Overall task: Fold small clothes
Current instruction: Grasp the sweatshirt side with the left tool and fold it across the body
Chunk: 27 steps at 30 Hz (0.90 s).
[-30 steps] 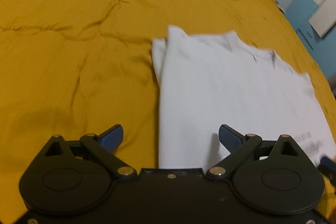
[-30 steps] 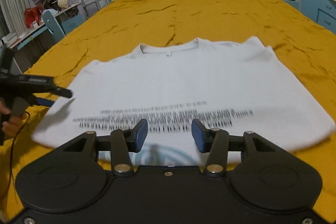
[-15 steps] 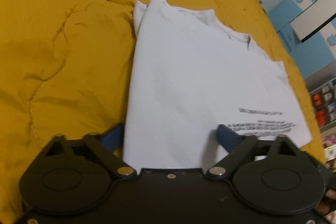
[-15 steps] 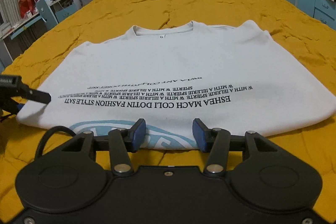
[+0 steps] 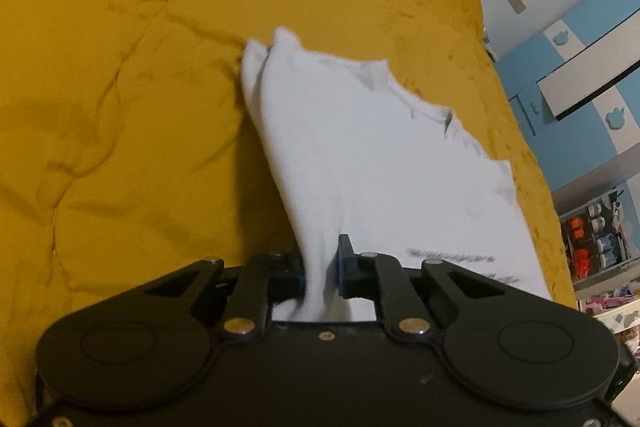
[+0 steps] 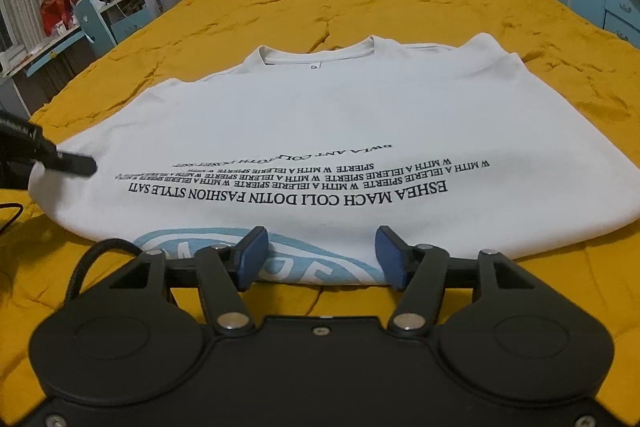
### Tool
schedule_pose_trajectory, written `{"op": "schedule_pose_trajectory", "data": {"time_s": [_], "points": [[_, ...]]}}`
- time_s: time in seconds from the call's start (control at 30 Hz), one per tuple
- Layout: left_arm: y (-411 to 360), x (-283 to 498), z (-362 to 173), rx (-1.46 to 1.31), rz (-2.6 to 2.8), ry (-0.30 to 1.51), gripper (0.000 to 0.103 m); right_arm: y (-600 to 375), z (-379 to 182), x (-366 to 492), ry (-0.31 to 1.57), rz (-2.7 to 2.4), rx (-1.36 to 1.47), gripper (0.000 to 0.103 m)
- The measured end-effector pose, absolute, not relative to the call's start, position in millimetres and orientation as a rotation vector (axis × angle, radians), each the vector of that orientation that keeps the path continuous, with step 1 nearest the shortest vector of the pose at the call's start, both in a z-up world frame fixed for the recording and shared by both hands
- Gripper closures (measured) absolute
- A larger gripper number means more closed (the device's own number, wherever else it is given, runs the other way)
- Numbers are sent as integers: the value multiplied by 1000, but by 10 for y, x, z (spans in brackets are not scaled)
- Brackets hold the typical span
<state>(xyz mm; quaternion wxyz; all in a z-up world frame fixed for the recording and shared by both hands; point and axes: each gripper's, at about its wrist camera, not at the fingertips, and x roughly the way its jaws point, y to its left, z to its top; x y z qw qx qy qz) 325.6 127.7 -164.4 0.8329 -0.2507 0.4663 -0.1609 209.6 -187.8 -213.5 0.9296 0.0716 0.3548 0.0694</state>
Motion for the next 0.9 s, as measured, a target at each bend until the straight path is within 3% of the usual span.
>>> {"op": "schedule_pose_trajectory", "data": {"time_s": [0.27, 0.5, 0.9], "points": [[837, 3376, -1075, -503, -388, 901, 94, -2031, -2114, 2096, 733, 178, 247, 42], [-100, 3505, -643, -427, -513, 854, 96, -2418, -2012, 1967, 718, 177, 344, 42], [-2016, 3692, -950, -412, -798, 953, 97, -3530, -1972, 1529, 683, -40, 378, 39]]}}
